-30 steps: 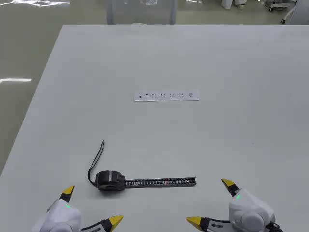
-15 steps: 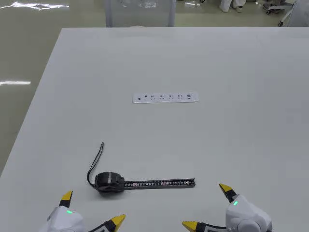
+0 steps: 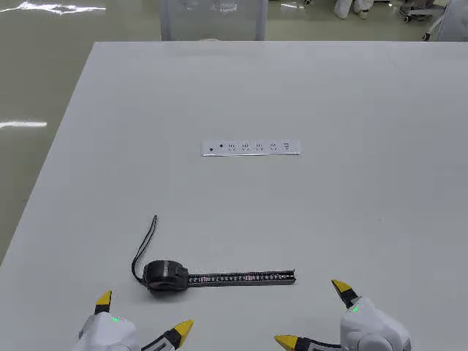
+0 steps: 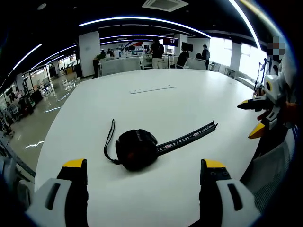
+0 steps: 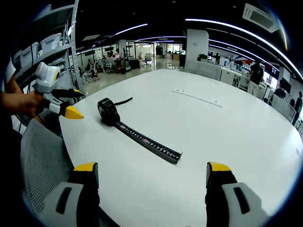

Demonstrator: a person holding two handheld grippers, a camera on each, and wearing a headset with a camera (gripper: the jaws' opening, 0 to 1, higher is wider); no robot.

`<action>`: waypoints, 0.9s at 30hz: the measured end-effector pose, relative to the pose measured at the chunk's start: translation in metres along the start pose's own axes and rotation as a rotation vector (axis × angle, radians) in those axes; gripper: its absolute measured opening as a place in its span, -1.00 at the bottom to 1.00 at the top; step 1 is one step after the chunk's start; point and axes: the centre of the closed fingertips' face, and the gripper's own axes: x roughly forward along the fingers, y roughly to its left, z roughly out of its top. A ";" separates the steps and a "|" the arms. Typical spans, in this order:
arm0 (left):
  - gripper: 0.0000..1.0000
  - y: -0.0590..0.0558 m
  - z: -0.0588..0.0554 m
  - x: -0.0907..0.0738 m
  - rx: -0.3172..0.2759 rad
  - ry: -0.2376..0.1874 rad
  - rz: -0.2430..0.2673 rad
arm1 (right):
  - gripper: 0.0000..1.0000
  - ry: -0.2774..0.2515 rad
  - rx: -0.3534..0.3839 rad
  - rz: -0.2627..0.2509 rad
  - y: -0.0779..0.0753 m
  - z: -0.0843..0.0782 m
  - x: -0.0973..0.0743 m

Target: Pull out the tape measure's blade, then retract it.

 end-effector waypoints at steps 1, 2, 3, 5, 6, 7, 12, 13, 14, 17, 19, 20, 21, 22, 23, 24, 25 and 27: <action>0.98 0.000 -0.001 0.001 0.000 0.001 0.001 | 0.92 0.001 0.001 0.001 0.000 0.000 0.000; 0.98 -0.001 -0.001 0.001 -0.006 0.003 0.006 | 0.91 0.001 0.003 0.003 0.000 -0.002 0.001; 0.98 -0.001 -0.001 0.002 -0.009 0.002 0.007 | 0.90 0.001 0.003 0.004 0.000 -0.002 0.002; 0.98 -0.003 -0.002 0.004 -0.017 0.004 0.011 | 0.90 0.000 0.002 0.005 0.001 -0.002 0.002; 0.98 -0.003 -0.002 0.005 -0.022 0.003 0.013 | 0.90 0.002 0.003 0.006 0.001 -0.003 0.002; 0.98 -0.003 0.000 0.006 -0.034 -0.004 0.015 | 0.89 0.006 0.004 0.010 0.001 -0.004 0.003; 0.98 -0.001 0.001 0.011 -0.056 -0.015 0.041 | 0.88 0.003 0.008 0.009 0.000 -0.006 0.004; 0.98 -0.001 0.001 0.011 -0.060 -0.015 0.043 | 0.87 0.003 0.007 0.010 0.000 -0.006 0.004; 0.97 0.000 0.001 0.012 -0.065 -0.017 0.049 | 0.86 0.006 0.006 0.012 0.000 -0.007 0.005; 0.94 0.002 0.002 0.015 -0.069 -0.023 0.069 | 0.83 0.000 0.004 0.013 0.000 -0.007 0.005; 0.93 0.003 0.003 0.018 -0.073 -0.028 0.077 | 0.81 0.000 0.007 0.020 0.000 -0.009 0.007; 0.91 0.003 0.003 0.019 -0.074 -0.029 0.079 | 0.79 0.001 0.006 0.023 0.000 -0.010 0.008; 0.89 0.001 0.005 0.020 -0.076 -0.033 0.077 | 0.77 0.006 0.006 0.030 0.001 -0.011 0.009; 0.86 0.001 0.005 0.022 -0.077 -0.034 0.078 | 0.75 0.007 0.005 0.034 0.002 -0.012 0.010; 0.83 0.001 0.004 0.023 -0.078 -0.033 0.081 | 0.74 0.006 0.005 0.034 0.001 -0.011 0.010; 0.82 0.002 0.004 0.024 -0.078 -0.033 0.089 | 0.75 0.004 0.005 0.036 0.001 -0.011 0.011; 0.82 0.002 0.004 0.025 -0.079 -0.035 0.095 | 0.74 0.004 0.005 0.038 0.001 -0.011 0.012; 0.82 0.004 0.003 0.026 -0.081 -0.037 0.107 | 0.74 0.003 0.005 0.039 0.000 -0.012 0.013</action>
